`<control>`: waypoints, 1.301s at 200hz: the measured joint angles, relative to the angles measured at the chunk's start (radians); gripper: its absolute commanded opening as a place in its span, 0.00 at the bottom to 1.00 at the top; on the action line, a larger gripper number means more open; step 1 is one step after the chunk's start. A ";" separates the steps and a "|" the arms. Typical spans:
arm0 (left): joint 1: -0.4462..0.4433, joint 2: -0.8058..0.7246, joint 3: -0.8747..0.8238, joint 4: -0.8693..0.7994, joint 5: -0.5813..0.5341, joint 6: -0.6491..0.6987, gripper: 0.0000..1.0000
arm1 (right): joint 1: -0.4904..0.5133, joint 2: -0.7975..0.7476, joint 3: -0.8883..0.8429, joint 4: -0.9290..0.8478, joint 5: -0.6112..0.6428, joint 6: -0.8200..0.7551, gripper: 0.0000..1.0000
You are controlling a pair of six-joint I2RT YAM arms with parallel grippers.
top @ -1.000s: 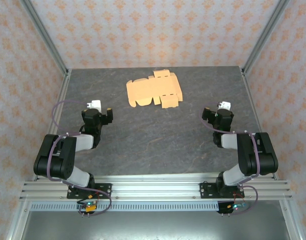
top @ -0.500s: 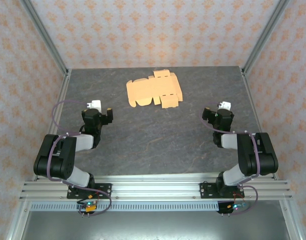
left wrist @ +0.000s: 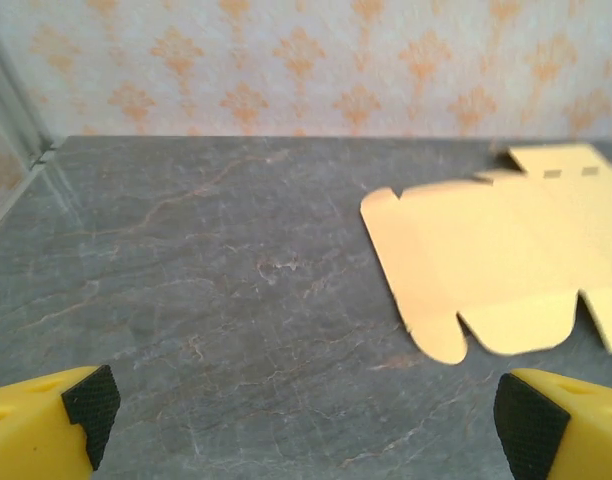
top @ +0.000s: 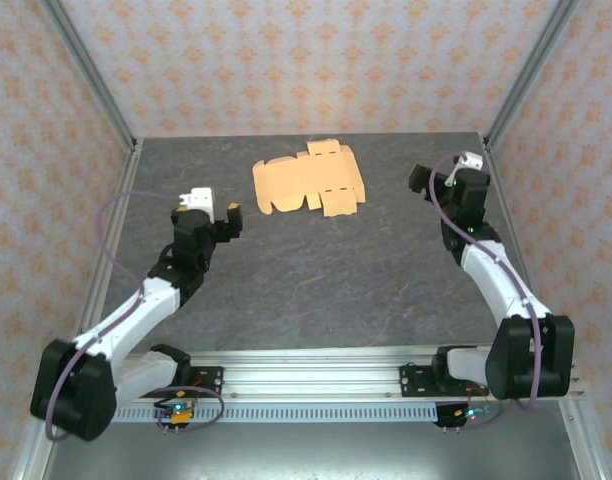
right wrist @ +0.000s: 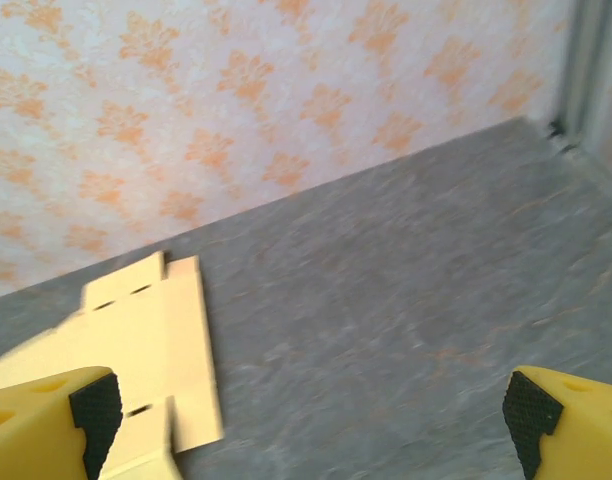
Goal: Fold the paper box
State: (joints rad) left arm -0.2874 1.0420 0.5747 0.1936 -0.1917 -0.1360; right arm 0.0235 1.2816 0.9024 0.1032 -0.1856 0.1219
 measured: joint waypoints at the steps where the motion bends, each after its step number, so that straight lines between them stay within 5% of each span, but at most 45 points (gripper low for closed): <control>1: 0.000 -0.009 -0.004 -0.001 0.000 -0.010 1.00 | 0.000 0.005 0.005 -0.004 -0.005 0.002 0.98; 16: -0.001 -0.088 -0.069 -0.004 0.006 -0.089 1.00 | -0.003 0.111 0.117 -0.077 -0.109 0.051 0.88; 56: -0.068 -0.176 -0.315 -0.008 0.006 -0.193 1.00 | -0.004 0.442 0.261 -0.144 -0.392 0.146 0.79; 95: -0.095 -0.220 -0.338 0.018 -0.027 -0.207 1.00 | 0.002 0.684 0.356 -0.219 -0.595 0.178 0.73; 202: -0.198 0.045 -0.198 0.038 -0.029 -0.145 1.00 | 0.088 0.882 0.561 -0.266 -0.740 0.184 0.62; 260: -0.222 0.100 -0.157 0.033 -0.034 -0.123 1.00 | 0.094 0.953 0.624 -0.278 -0.818 0.171 0.43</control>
State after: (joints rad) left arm -0.5098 1.1423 0.4175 0.2268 -0.2256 -0.2592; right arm 0.1177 2.2345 1.5265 -0.1753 -1.0031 0.2924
